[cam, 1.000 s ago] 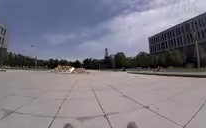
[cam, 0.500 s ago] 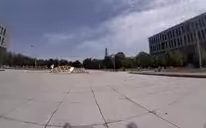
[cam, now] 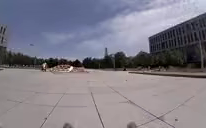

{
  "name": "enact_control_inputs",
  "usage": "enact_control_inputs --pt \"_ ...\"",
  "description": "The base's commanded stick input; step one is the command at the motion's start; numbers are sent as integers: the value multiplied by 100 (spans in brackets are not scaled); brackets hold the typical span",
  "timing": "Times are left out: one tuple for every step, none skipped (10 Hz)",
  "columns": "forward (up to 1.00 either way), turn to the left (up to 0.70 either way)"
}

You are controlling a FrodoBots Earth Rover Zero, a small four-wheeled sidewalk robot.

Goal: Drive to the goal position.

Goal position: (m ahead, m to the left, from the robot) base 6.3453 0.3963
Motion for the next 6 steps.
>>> enact_control_inputs --pt "45 0" --pt "45 0" --pt "45 0" --pt "45 0" --pt "45 0" --pt "45 0"
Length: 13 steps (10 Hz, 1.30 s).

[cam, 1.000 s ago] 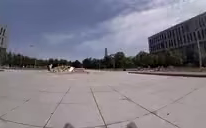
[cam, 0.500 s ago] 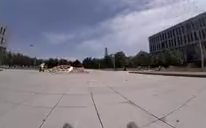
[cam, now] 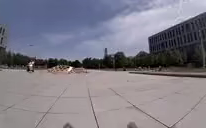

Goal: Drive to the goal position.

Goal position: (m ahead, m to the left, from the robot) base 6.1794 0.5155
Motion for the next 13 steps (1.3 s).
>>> enact_control_inputs --pt "45 0" --pt "45 0" --pt "45 0" --pt "45 0" --pt "45 0" --pt "45 0" --pt "45 0" --pt "45 0" --pt "45 0" --pt "45 0" --pt "45 0" --pt "45 0" --pt "45 0"
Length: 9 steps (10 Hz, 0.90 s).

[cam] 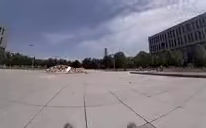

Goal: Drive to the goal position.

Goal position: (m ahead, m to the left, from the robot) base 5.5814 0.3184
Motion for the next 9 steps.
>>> enact_control_inputs --pt "45 0" --pt "45 0" --pt "45 0" --pt "45 0" --pt "40 0" --pt "27 0" --pt "26 0" --pt "27 0" --pt "38 1"
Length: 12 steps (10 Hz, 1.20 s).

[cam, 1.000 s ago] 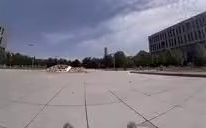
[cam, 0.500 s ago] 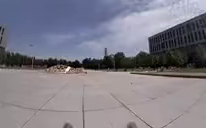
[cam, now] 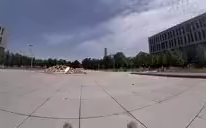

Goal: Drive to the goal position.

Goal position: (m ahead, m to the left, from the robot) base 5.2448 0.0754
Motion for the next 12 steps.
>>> enact_control_inputs --pt "45 10" --pt "45 27" --pt "45 27" --pt "45 27" --pt "45 27" --pt "45 27" --pt "45 27" --pt "45 27" --pt "45 27" --pt "45 27" --pt "45 27" --pt "45 27"
